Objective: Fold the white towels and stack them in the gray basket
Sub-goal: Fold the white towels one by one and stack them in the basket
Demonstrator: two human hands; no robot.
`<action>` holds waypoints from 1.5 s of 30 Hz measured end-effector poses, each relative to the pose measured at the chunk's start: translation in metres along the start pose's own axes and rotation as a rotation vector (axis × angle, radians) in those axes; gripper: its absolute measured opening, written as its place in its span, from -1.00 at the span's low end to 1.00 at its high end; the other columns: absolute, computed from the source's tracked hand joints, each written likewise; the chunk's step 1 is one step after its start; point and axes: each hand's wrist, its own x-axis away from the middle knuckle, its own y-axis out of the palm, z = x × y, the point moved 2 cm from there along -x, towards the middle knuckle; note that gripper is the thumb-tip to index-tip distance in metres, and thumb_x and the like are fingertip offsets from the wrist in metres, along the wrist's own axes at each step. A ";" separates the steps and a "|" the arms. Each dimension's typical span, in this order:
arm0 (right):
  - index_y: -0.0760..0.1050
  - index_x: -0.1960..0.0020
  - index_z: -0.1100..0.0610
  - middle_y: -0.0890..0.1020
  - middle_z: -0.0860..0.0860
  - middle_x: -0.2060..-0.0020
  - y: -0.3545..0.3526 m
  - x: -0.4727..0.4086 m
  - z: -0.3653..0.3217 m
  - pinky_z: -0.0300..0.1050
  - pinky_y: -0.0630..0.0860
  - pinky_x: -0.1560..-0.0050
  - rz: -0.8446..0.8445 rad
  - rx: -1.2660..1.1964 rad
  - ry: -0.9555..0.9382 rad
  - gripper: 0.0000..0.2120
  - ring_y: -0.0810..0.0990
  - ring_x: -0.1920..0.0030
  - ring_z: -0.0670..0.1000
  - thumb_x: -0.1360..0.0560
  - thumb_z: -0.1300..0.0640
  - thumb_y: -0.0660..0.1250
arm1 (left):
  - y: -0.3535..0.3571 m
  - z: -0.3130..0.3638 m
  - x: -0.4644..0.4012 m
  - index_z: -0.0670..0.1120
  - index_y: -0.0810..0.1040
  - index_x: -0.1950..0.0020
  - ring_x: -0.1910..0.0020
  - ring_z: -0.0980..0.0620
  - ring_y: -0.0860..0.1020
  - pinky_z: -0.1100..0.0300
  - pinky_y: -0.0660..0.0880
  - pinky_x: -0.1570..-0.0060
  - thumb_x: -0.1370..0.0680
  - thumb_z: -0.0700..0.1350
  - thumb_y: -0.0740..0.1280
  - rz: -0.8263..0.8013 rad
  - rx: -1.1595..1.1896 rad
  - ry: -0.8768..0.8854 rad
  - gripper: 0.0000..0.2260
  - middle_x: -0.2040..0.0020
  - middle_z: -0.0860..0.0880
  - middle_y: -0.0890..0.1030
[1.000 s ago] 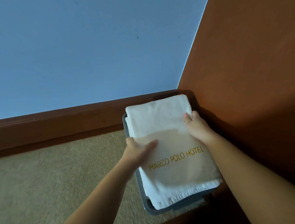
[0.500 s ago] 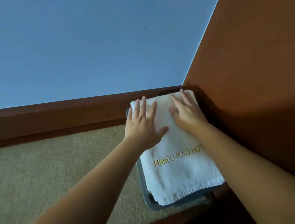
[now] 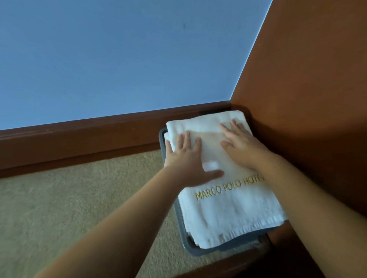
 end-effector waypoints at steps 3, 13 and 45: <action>-0.08 -0.67 -0.25 -0.20 -0.02 -0.68 0.027 0.048 0.004 0.01 -0.22 -0.63 0.066 0.027 0.018 -0.47 -0.25 -0.66 0.01 -0.72 -0.16 -0.07 | 0.027 0.012 0.040 0.02 -0.35 -0.67 -0.60 -0.20 -0.45 -0.33 -0.21 -0.59 -0.29 0.70 0.17 -0.044 0.094 0.070 0.26 -0.62 -0.14 -0.46; -0.17 -0.67 -0.22 -0.24 0.00 -0.67 0.049 0.058 0.007 0.03 -0.26 -0.63 0.087 0.105 0.076 -0.45 -0.31 -0.65 0.02 -0.70 -0.21 -0.18 | 0.045 0.012 0.047 0.05 -0.42 -0.64 -0.58 -0.16 -0.50 -0.32 -0.25 -0.59 -0.22 0.72 0.21 -0.050 0.103 0.067 0.33 -0.60 -0.11 -0.51; 0.08 -0.63 -0.08 0.17 0.06 -0.61 0.356 0.200 -0.967 0.18 0.38 -0.43 -0.358 0.257 -0.957 -0.37 0.19 -0.58 0.19 -0.63 -0.18 0.19 | 0.049 -0.677 0.736 0.16 0.35 -0.56 -0.54 -0.02 0.29 0.04 0.38 -0.42 -0.63 0.25 0.27 0.634 0.488 -1.218 -0.49 -0.57 0.10 0.32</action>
